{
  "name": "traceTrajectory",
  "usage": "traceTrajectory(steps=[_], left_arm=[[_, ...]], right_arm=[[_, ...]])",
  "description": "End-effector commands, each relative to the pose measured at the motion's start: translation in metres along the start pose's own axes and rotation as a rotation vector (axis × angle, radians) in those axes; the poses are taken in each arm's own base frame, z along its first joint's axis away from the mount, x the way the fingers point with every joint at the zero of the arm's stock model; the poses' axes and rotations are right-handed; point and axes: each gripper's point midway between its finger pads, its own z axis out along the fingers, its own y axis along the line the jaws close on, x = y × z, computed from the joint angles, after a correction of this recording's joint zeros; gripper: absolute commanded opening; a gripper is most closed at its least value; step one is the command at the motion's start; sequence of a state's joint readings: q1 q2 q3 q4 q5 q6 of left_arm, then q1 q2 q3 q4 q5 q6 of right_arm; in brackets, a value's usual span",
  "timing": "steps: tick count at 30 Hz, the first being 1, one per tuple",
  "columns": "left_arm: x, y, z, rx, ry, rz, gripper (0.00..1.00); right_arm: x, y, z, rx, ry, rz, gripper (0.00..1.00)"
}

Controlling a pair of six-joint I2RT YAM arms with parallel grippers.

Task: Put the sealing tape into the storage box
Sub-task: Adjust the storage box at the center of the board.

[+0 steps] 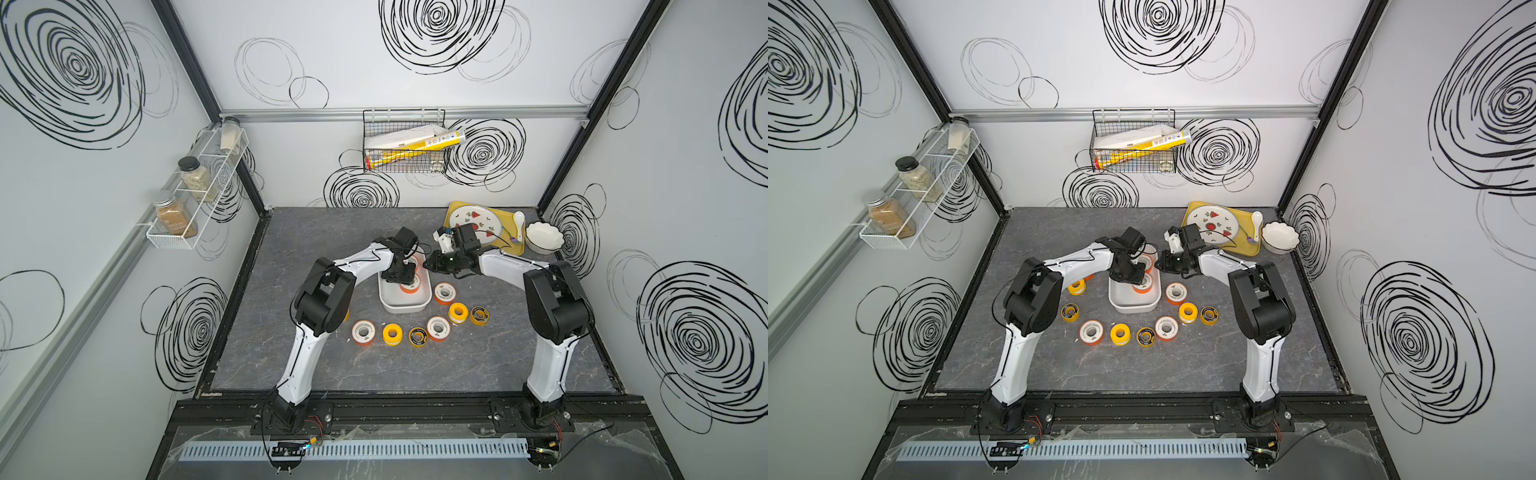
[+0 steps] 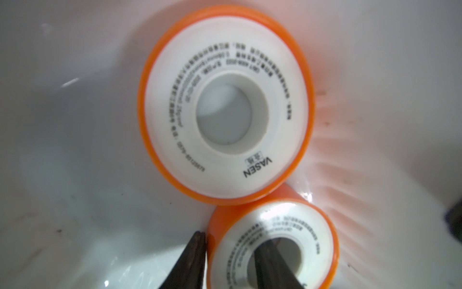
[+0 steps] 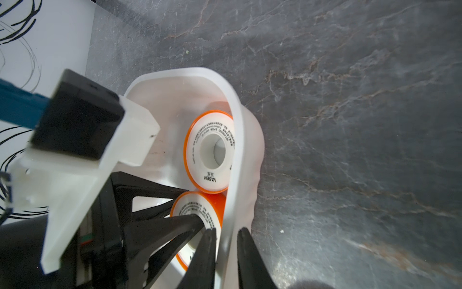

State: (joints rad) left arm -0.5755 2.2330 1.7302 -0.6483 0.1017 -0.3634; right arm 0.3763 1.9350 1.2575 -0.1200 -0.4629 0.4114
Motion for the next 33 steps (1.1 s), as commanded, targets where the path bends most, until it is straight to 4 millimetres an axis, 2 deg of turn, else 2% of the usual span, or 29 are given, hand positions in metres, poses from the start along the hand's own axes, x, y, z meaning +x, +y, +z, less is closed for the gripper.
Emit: traceTrajectory(steps=[1, 11, 16, 22, 26, 33], left_arm=[[-0.012, -0.010, -0.002, 0.038, -0.033, -0.007, 0.39], [-0.019, -0.016, -0.011, 0.061, -0.061, -0.017, 0.40], [-0.024, -0.014, -0.028, 0.051, -0.095, -0.018, 0.49], [-0.029, -0.013, -0.067, 0.038, -0.174, -0.003, 0.60], [-0.029, -0.006, -0.100, 0.027, -0.232, 0.007, 0.60], [-0.021, 0.030, -0.167, 0.007, -0.362, -0.017, 0.60]], right_arm=[[-0.005, 0.008, -0.013, 0.006, -0.027, -0.027, 0.23], [-0.009, 0.010, -0.022, 0.026, -0.048, -0.041, 0.24], [-0.018, 0.012, -0.038, 0.059, -0.097, -0.076, 0.27], [-0.028, 0.014, -0.066, 0.129, -0.180, -0.148, 0.32], [-0.026, 0.010, -0.081, 0.177, -0.208, -0.180, 0.34], [-0.008, 0.005, -0.098, 0.210, -0.211, -0.233, 0.35]])
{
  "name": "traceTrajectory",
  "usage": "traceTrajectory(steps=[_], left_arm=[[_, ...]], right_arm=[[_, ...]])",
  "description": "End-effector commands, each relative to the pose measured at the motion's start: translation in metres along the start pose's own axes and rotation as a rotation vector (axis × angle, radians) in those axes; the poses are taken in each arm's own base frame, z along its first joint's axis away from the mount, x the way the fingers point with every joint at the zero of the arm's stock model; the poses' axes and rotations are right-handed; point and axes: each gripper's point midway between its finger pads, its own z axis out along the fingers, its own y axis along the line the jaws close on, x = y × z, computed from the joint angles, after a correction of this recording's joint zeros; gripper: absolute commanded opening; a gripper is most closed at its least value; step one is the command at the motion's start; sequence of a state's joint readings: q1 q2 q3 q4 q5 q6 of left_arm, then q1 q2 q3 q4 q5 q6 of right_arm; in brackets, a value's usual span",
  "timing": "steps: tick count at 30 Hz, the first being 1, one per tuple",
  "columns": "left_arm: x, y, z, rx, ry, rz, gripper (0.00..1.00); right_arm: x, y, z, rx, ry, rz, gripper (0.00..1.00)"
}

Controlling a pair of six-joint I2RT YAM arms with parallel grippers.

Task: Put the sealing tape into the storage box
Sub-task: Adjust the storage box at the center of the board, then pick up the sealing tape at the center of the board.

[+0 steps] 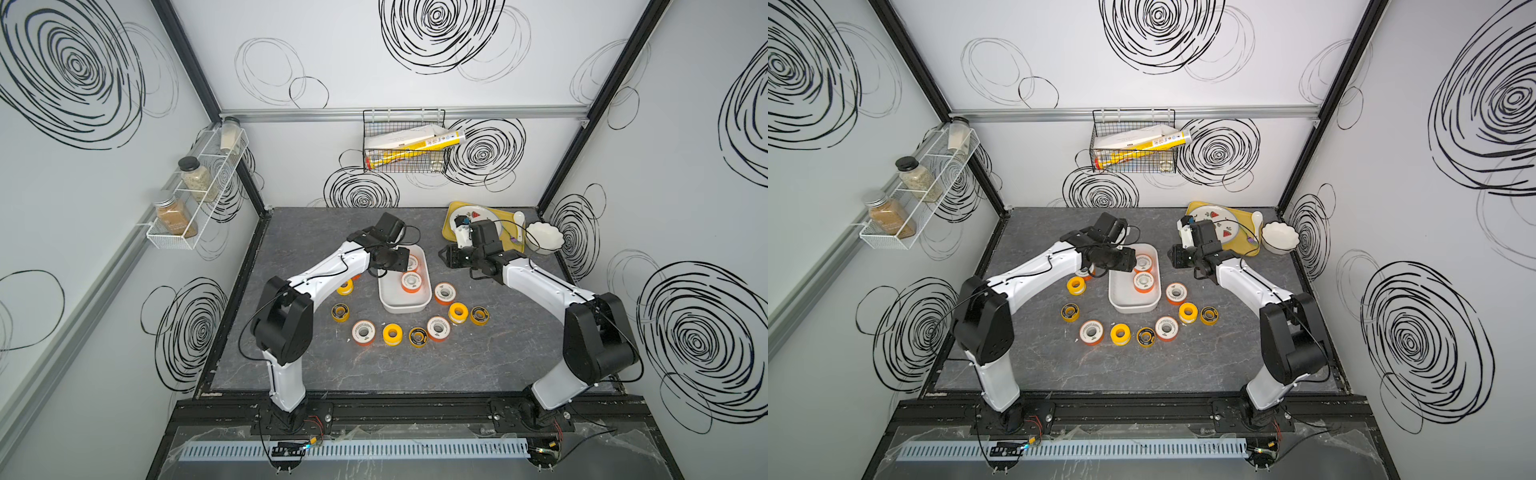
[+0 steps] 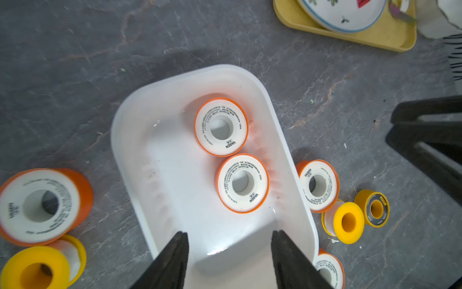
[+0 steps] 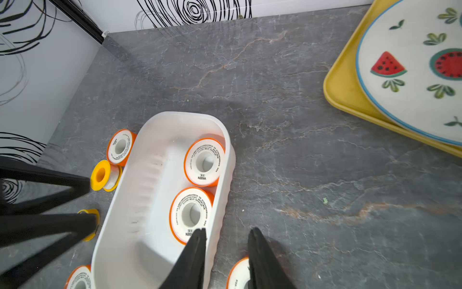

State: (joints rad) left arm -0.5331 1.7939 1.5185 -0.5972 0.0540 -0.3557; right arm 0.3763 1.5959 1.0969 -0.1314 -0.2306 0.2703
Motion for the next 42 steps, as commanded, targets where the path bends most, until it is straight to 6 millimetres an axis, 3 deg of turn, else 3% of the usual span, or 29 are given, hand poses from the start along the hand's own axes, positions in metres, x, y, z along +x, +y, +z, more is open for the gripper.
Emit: traceTrajectory(steps=[1, 7, 12, 16, 25, 42], left_arm=[[-0.013, 0.027, -0.032, -0.028, -0.093, -0.016, 0.60], [-0.009, 0.076, -0.089, -0.035, -0.256, -0.094, 0.59], [0.002, 0.116, -0.116, -0.059, -0.378, -0.176, 0.59], [0.008, 0.129, -0.131, -0.116, -0.444, -0.191, 0.59], [0.009, 0.150, -0.138, -0.142, -0.461, -0.258, 0.60], [0.012, 0.156, -0.131, -0.125, -0.435, -0.278, 0.60]], right_arm=[[0.015, -0.007, -0.012, 0.046, 0.022, -0.047, 0.35], [0.038, -0.016, -0.017, 0.077, 0.068, -0.056, 0.35], [0.059, -0.019, -0.017, 0.086, 0.111, -0.054, 0.36], [0.079, -0.022, -0.013, 0.109, 0.156, -0.063, 0.36], [0.098, -0.014, 0.000, 0.089, 0.226, -0.102, 0.39], [0.124, -0.007, 0.024, 0.079, 0.340, -0.146, 0.46]])
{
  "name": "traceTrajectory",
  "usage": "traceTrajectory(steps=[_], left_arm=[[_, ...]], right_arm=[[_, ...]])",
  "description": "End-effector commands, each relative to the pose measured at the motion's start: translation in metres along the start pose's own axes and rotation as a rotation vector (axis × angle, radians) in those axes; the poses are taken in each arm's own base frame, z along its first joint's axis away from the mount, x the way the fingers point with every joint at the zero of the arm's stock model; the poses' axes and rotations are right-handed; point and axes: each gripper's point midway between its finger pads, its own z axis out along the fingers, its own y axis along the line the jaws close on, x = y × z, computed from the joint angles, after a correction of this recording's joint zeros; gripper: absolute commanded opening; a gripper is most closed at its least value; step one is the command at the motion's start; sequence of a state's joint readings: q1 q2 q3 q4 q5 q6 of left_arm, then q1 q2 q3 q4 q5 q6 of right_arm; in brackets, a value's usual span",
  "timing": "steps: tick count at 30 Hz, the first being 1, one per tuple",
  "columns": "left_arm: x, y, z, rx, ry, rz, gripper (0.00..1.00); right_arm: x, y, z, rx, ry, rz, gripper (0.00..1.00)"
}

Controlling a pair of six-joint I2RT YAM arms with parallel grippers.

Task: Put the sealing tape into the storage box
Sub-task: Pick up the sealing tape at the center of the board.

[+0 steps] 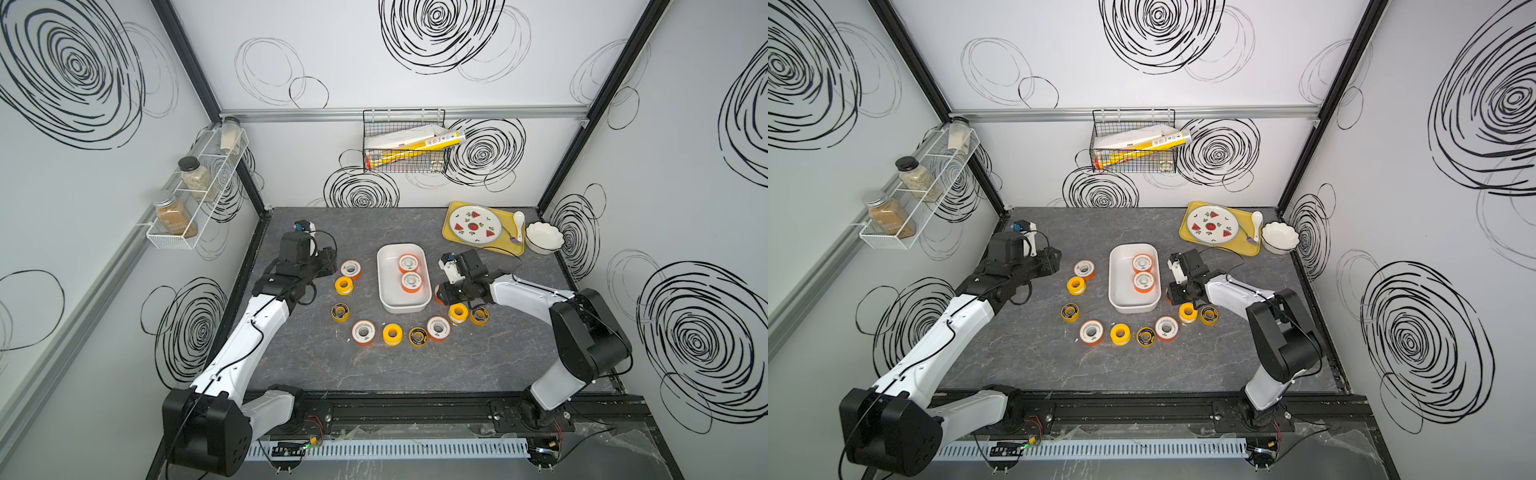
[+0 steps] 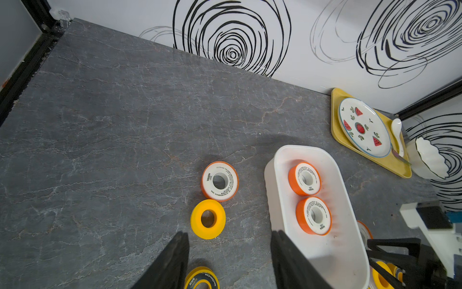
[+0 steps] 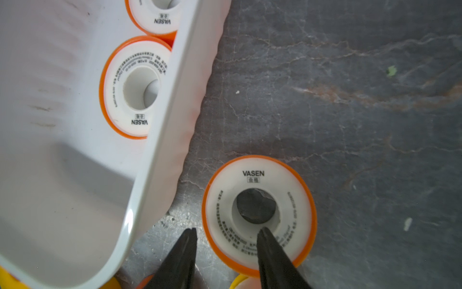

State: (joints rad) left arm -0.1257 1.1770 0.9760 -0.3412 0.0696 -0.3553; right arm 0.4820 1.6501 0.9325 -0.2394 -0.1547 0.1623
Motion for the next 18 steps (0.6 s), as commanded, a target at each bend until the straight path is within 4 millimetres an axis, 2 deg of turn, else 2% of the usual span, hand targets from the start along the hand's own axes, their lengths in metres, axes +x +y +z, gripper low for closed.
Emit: traceTrajectory(steps=[1, 12, 18], left_arm=[[-0.004, 0.001, 0.004, 0.013, -0.012, -0.011, 0.60], [-0.001, 0.003, 0.008, 0.008, 0.006, -0.013, 0.60], [0.000, 0.005, 0.011, 0.005, 0.018, -0.017, 0.60]], right_arm=[[-0.004, 0.004, 0.003, 0.003, 0.016, -0.023, 0.46], [0.000, -0.003, 0.018, 0.060, 0.065, -0.025, 0.46], [0.011, -0.018, 0.025, 0.145, 0.112, -0.020, 0.46]])
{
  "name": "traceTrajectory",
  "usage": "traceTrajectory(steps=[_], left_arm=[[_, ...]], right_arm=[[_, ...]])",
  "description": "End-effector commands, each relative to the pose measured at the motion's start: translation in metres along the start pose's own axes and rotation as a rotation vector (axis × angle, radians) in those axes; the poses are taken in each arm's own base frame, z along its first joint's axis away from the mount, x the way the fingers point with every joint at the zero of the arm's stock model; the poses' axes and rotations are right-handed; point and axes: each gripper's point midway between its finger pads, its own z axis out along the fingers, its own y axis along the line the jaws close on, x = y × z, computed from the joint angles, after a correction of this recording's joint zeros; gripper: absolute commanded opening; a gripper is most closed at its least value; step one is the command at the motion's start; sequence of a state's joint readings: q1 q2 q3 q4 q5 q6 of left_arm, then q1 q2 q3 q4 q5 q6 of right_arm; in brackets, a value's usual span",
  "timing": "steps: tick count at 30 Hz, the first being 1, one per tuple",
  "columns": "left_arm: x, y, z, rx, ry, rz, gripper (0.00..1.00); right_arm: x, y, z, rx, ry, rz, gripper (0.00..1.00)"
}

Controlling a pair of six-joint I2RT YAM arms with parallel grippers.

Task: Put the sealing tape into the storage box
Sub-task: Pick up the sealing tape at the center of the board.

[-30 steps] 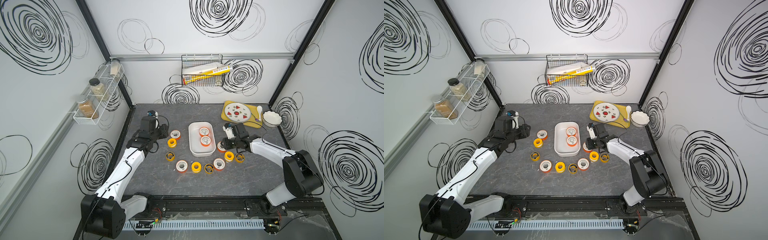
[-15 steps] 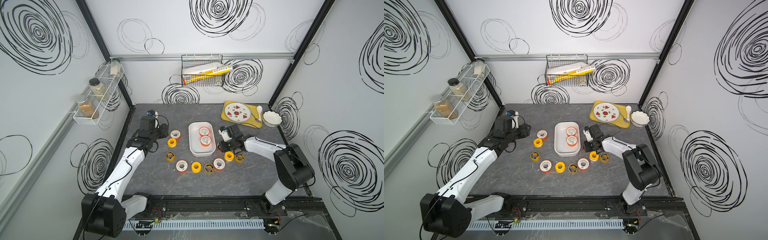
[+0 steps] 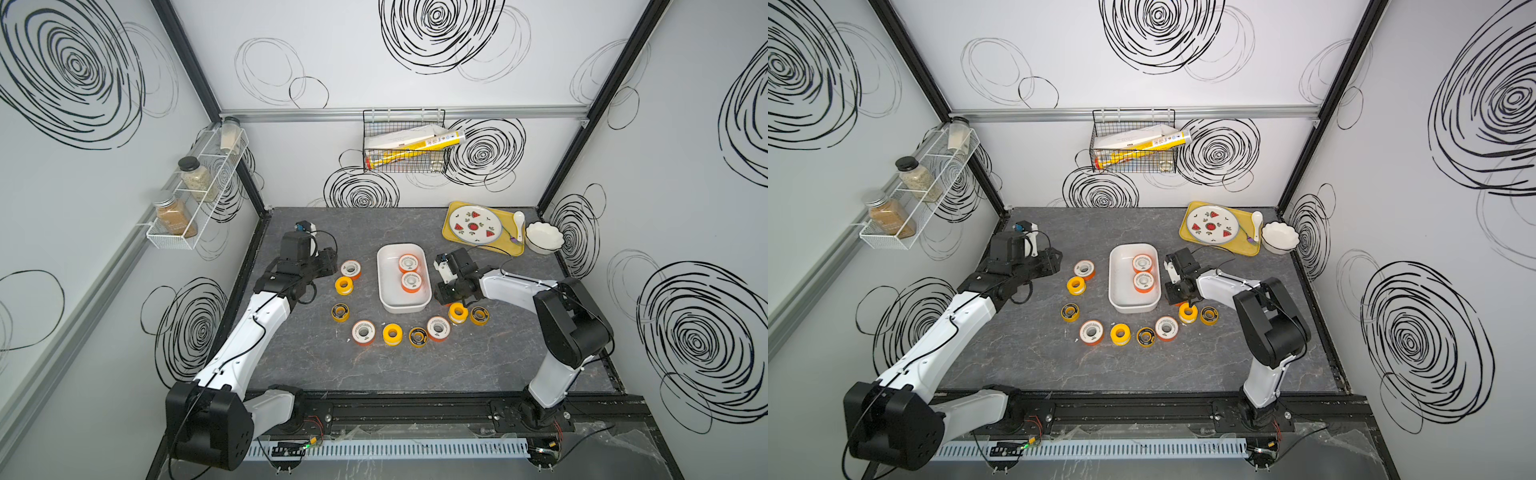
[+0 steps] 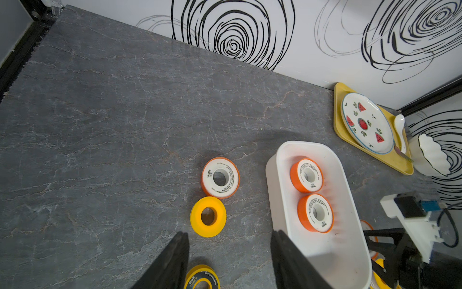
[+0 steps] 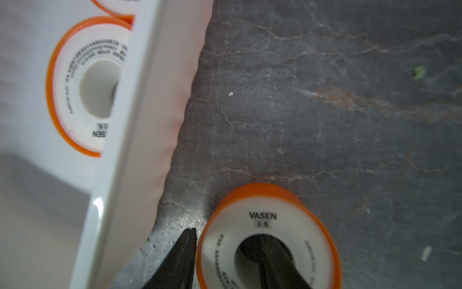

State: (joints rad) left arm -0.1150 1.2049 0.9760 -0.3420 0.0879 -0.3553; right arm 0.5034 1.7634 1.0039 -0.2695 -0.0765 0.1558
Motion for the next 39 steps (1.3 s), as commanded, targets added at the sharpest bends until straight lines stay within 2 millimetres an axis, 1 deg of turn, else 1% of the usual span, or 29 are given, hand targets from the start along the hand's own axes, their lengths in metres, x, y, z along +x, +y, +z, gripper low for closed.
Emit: traceTrajectory(steps=[1, 11, 13, 15, 18, 21, 25, 27, 31, 36, 39], left_arm=[[-0.005, 0.001, 0.003, 0.007, -0.008, -0.007, 0.60], [-0.004, 0.003, 0.004, 0.005, -0.003, -0.013, 0.60], [-0.004, 0.003, 0.005, 0.004, -0.003, -0.013, 0.60], [-0.004, 0.004, 0.005, 0.002, -0.003, -0.015, 0.60], [-0.004, 0.005, 0.005, 0.001, -0.003, -0.017, 0.60], [-0.005, 0.005, 0.005, 0.005, -0.002, -0.021, 0.60], [-0.004, 0.005, 0.006, 0.008, 0.001, -0.024, 0.60], [-0.005, 0.005, 0.005, 0.010, -0.001, -0.025, 0.60], [-0.005, 0.005, 0.005, 0.016, 0.000, -0.027, 0.60], [-0.005, 0.004, 0.005, 0.026, 0.003, -0.032, 0.60], [-0.004, 0.005, 0.005, 0.028, 0.004, -0.034, 0.60]], right_arm=[[0.009, -0.011, 0.003, 0.080, 0.052, 0.000, 0.45], [0.014, -0.022, 0.013, 0.141, 0.073, 0.029, 0.43], [0.013, -0.023, 0.014, 0.149, 0.071, 0.040, 0.41], [0.009, -0.023, 0.011, 0.146, 0.050, 0.052, 0.37], [-0.003, -0.019, 0.001, 0.132, -0.005, 0.067, 0.31], [-0.018, -0.016, -0.015, 0.115, -0.071, 0.084, 0.27], [-0.036, -0.013, -0.037, 0.066, -0.147, 0.118, 0.27], [-0.046, -0.004, -0.049, 0.008, -0.187, 0.118, 0.27], [-0.062, 0.020, -0.071, -0.121, -0.252, 0.085, 0.27], [-0.076, 0.061, -0.101, -0.340, -0.310, -0.003, 0.27], [-0.079, 0.083, -0.110, -0.421, -0.318, -0.056, 0.27]])
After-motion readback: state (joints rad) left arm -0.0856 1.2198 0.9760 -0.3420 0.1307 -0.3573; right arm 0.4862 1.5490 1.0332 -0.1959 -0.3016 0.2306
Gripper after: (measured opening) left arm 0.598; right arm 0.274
